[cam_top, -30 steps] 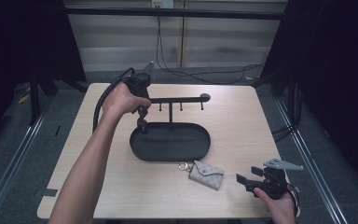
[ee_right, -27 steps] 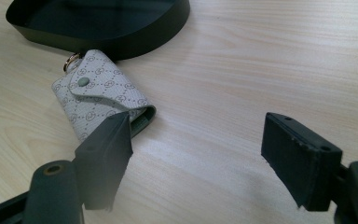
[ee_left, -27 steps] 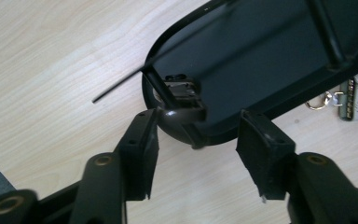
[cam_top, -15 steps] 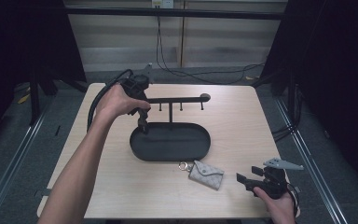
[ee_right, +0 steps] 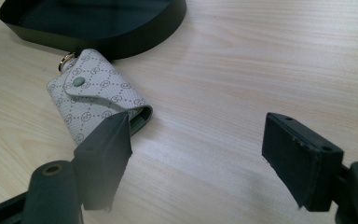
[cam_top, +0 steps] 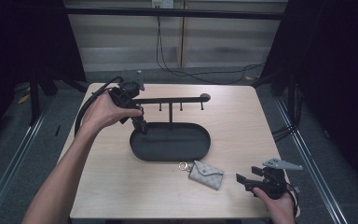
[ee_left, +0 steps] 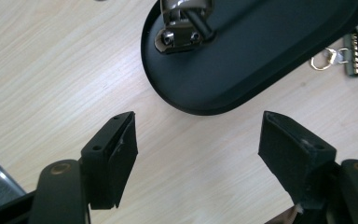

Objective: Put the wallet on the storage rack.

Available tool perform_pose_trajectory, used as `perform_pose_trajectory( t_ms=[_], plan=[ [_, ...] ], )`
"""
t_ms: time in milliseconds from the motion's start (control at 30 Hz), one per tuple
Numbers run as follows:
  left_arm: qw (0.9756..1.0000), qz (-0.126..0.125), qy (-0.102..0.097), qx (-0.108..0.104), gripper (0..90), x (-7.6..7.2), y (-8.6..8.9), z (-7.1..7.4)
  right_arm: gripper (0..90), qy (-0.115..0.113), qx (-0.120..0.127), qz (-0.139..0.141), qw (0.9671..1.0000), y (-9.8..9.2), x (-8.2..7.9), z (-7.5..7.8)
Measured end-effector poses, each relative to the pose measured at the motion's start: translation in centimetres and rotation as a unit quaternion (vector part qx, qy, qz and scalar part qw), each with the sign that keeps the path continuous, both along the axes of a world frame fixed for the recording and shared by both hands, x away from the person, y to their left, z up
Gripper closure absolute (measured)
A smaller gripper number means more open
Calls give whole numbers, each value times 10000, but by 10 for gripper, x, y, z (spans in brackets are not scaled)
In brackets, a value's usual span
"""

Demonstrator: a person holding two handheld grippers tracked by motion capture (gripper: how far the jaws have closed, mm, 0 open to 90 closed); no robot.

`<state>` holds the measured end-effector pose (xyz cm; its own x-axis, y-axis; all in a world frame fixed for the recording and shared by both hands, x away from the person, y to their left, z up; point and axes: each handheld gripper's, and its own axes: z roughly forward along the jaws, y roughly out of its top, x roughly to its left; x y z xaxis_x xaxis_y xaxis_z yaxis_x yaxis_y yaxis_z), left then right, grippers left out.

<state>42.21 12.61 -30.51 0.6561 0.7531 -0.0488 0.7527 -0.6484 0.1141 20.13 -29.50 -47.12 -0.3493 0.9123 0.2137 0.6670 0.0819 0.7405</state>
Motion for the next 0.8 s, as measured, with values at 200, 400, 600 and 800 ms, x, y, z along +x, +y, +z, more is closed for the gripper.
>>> perform_pose_trajectory(
  t_ms=[200,400,600,800],
  plan=[
    [9993,-13,-85,-367,220,-10,16,1,239,16,-6,-16,10000,1,2,-1],
    [9969,-341,-187,-687,180,-23,28,-5,239,5,-16,-23,10000,1,1,0],
    [9923,-508,-328,-1081,202,-34,40,-10,240,2,-9,-44,10000,0,1,-1],
    [9913,-625,-404,-1088,222,-46,47,-22,240,6,-12,-39,10000,0,1,-1]
  ],
)
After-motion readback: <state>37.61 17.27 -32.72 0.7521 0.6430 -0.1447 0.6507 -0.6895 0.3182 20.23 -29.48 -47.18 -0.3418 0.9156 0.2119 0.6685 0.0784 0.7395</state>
